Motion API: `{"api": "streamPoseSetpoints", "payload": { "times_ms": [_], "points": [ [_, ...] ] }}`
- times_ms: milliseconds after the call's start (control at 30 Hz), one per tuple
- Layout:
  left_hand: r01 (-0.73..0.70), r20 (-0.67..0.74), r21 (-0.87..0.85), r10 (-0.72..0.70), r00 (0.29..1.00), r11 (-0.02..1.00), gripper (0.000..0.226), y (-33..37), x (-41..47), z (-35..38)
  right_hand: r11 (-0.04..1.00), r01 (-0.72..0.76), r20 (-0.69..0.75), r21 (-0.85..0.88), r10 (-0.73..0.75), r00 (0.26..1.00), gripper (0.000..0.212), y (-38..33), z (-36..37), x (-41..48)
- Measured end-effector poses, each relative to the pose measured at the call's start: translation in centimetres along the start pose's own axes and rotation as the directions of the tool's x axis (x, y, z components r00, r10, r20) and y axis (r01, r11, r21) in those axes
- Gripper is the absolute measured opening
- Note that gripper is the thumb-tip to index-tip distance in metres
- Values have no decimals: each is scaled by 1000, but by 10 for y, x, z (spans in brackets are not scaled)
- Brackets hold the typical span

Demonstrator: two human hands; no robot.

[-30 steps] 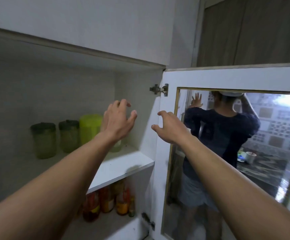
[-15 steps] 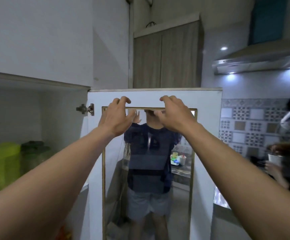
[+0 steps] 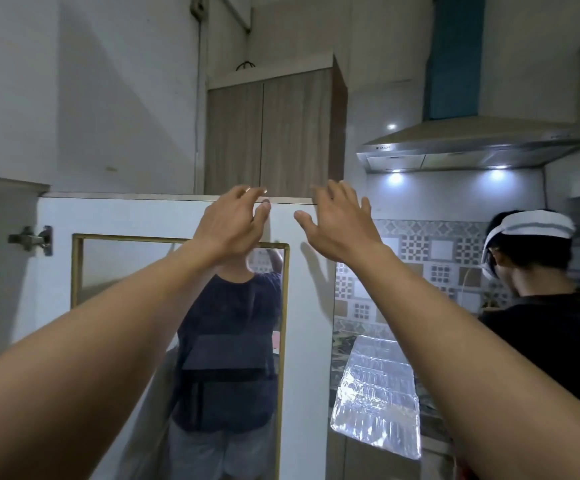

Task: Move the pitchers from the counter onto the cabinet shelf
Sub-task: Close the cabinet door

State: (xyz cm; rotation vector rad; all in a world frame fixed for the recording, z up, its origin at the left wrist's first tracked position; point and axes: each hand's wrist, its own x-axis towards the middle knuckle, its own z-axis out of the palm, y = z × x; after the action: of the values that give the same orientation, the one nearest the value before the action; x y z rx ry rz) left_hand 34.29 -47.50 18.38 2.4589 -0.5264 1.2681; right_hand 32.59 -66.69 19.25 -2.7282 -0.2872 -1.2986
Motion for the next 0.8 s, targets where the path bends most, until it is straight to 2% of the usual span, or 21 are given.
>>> {"api": "streamPoseSetpoints", "payload": {
  "times_ms": [100, 267, 333, 567, 700, 800],
  "points": [
    [-33, 23, 114, 30, 999, 993, 45, 11, 0, 11, 1000, 6, 26, 23, -7, 1000, 58, 14, 6, 0],
    [-20, 87, 310, -8, 996, 951, 58, 25, 7, 11, 989, 53, 36, 139, -59, 998, 41, 26, 1, 1],
    [30, 97, 313, -63, 993, 949, 59, 23, 13, 13, 986, 70, 21, 154, -74, 997, 39, 27, -5, 1],
    [68, 119, 198, -93, 989, 978, 52, 31, -1, -5, 975, 106, -58, 196, -97, 994, 38, 14, -48, -18],
    [118, 118, 133, -134, 984, 984, 49, 47, -32, -54, 939, 120, -66, 321, -104, 992, 36, -11, -90, -45],
    [177, 82, 60, -181, 980, 982, 49, 57, -59, -96, 875, 148, -38, 461, -147, 988, 38, -37, -122, -65]
  ]
}}
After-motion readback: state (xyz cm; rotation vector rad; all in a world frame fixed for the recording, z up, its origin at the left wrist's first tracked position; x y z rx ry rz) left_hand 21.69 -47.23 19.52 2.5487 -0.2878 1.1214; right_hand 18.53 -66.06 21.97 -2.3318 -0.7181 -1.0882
